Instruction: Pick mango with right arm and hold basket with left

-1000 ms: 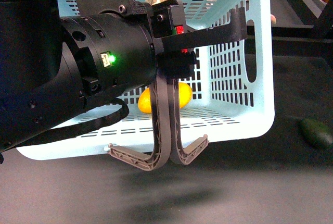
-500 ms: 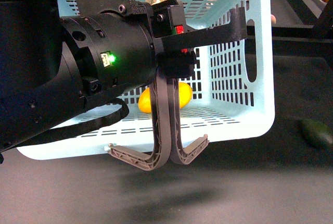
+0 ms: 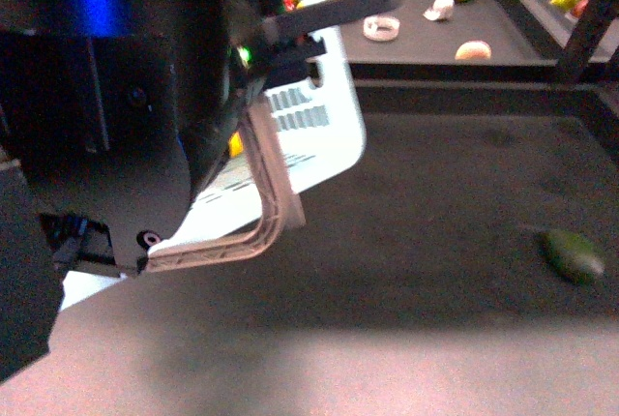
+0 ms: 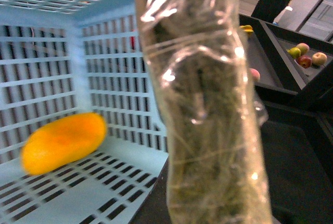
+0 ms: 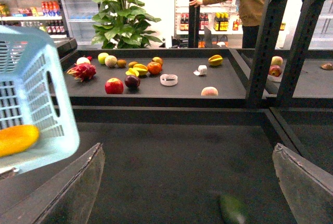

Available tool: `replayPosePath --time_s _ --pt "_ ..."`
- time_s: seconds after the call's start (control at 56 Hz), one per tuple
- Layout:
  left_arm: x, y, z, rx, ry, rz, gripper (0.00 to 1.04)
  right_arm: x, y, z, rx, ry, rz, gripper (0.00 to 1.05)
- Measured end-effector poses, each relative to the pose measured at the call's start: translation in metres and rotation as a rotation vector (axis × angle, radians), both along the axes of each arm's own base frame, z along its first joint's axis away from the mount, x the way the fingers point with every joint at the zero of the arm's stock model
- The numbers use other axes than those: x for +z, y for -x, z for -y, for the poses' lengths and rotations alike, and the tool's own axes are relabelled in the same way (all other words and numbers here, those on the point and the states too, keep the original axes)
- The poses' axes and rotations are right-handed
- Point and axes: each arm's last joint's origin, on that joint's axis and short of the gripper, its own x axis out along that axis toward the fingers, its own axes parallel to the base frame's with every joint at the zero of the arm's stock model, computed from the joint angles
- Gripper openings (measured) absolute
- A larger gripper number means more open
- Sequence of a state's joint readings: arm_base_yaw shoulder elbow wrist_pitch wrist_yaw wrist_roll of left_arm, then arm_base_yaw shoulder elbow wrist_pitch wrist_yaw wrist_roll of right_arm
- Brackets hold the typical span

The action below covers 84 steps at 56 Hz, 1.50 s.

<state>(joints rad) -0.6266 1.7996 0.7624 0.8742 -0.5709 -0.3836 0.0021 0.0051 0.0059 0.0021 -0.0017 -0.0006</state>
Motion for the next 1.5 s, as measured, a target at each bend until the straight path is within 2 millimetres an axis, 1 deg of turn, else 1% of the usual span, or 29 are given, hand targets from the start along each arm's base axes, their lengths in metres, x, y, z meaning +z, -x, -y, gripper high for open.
replayPosePath --time_s 0.089,0.232,0.304,0.339,0.446,0.5,0.589,0.661,0.679,0.75,0.821,0.875,1.018,1.179,1.304,1.321,1.375,1.393,1.482,1.5 --pt "0.002 -0.015 -0.001 0.025 0.051 -0.009 0.05 0.0 0.0 0.0 0.0 0.0 0.0 0.96" --pt "-0.002 -0.047 -0.005 0.09 0.19 -0.056 0.05 0.0 0.0 0.0 0.001 0.0 0.0 0.96" --pt "-0.006 -0.063 -0.008 0.127 0.267 -0.08 0.05 0.0 0.0 0.0 0.001 0.0 0.0 0.96" --pt "-0.009 -0.074 -0.012 0.159 0.319 -0.095 0.05 0.0 0.0 0.0 0.001 0.0 0.001 0.96" --pt "-0.018 -0.094 -0.021 0.223 0.444 -0.122 0.05 0.0 0.0 0.0 0.0 0.0 0.001 0.96" --pt "-0.024 -0.103 -0.028 0.268 0.535 -0.125 0.05 0.0 0.0 0.0 0.0 0.0 0.001 0.96" --pt "-0.036 -0.113 -0.042 0.348 0.639 -0.122 0.05 0.0 0.0 0.0 0.0 0.0 0.001 0.96" --pt "-0.053 -0.123 -0.067 0.46 0.714 -0.112 0.05 0.0 0.0 0.0 0.0 0.0 0.001 0.96" --pt "-0.055 -0.124 -0.07 0.47 0.72 -0.112 0.05 0.0 0.0 0.0 0.0 0.0 0.001 0.96" --pt "-0.067 -0.13 -0.091 0.548 0.759 -0.101 0.05 0.0 0.0 0.0 0.001 0.0 0.001 0.96" --pt "-0.071 -0.134 -0.111 0.604 0.815 -0.085 0.05 0.0 0.0 0.0 0.001 0.0 0.001 0.96" --pt "-0.072 -0.135 -0.121 0.636 0.846 -0.077 0.05 0.0 0.0 0.0 0.0 0.0 0.001 0.96" --pt "-0.076 -0.137 -0.138 0.692 0.895 -0.063 0.05 0.0 0.0 0.0 0.0 0.0 0.001 0.96" --pt "-0.081 -0.139 -0.154 0.712 0.943 -0.065 0.05 0.0 0.0 0.0 0.0 0.0 0.001 0.96" --pt "-0.083 -0.141 -0.161 0.718 0.958 -0.084 0.05 0.0 0.0 0.0 0.0 0.0 0.001 0.96" --pt "-0.083 -0.141 -0.162 0.719 0.958 -0.084 0.06 0.0 0.0 0.0 0.0 0.0 0.001 0.96" --pt "-0.086 -0.14 -0.164 0.727 0.95 -0.092 0.17 0.0 0.0 0.0 0.0 0.0 0.001 0.96" --pt "-0.087 -0.14 -0.164 0.731 0.948 -0.094 0.19 0.0 0.0 0.0 0.0 0.0 0.001 0.96" --pt "-0.092 -0.136 -0.167 0.753 0.934 -0.111 0.36 0.0 0.0 0.0 0.0 0.0 0.001 0.96" --pt "-0.092 -0.135 -0.168 0.755 0.932 -0.115 0.38 0.0 0.0 0.0 0.0 0.0 0.001 0.96"
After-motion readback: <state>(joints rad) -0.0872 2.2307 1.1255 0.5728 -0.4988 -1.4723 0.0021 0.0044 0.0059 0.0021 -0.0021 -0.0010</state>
